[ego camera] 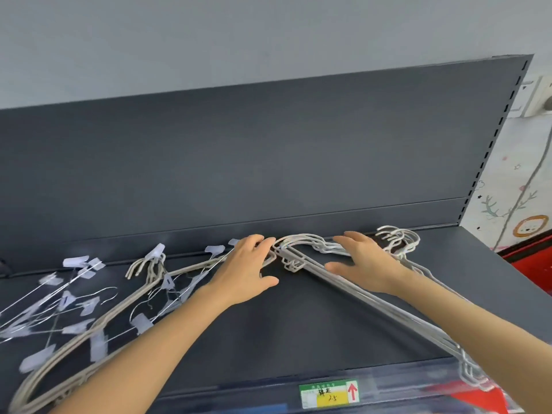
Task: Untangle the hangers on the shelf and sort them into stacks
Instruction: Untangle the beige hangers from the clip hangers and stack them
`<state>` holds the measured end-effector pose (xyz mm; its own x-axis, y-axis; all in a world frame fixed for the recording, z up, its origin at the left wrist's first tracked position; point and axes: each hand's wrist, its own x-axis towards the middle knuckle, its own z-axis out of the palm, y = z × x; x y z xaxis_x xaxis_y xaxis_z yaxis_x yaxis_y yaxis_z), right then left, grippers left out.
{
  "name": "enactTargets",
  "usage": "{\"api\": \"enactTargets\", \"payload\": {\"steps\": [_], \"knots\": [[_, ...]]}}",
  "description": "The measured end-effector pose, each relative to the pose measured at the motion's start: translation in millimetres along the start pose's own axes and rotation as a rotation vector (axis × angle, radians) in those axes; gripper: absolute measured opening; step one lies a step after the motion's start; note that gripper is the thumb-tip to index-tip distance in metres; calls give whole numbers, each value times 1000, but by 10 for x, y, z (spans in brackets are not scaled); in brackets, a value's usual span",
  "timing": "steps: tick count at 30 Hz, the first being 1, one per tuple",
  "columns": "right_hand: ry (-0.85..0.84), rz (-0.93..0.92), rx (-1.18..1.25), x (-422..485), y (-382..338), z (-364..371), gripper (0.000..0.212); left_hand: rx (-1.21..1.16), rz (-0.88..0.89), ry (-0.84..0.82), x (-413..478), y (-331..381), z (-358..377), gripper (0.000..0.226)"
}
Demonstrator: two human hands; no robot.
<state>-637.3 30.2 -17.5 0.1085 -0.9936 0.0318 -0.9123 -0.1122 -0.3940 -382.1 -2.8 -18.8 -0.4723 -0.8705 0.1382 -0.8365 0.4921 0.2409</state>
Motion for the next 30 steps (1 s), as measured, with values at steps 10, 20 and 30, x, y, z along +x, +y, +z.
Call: {"api": "enactTargets", "payload": {"steps": [10,20,30], "knots": [[-6,-281,2,315,-1145,452,31,23,-186,6,-792,-1166,-379,76],[-32,-356,7,500,-2014,890,28,28,-362,-136,-1334,-2167,-547,65],[-74,-297,-20,639,-2302,1200,40,126,-315,-353,-1551,-2755,-487,64]]}}
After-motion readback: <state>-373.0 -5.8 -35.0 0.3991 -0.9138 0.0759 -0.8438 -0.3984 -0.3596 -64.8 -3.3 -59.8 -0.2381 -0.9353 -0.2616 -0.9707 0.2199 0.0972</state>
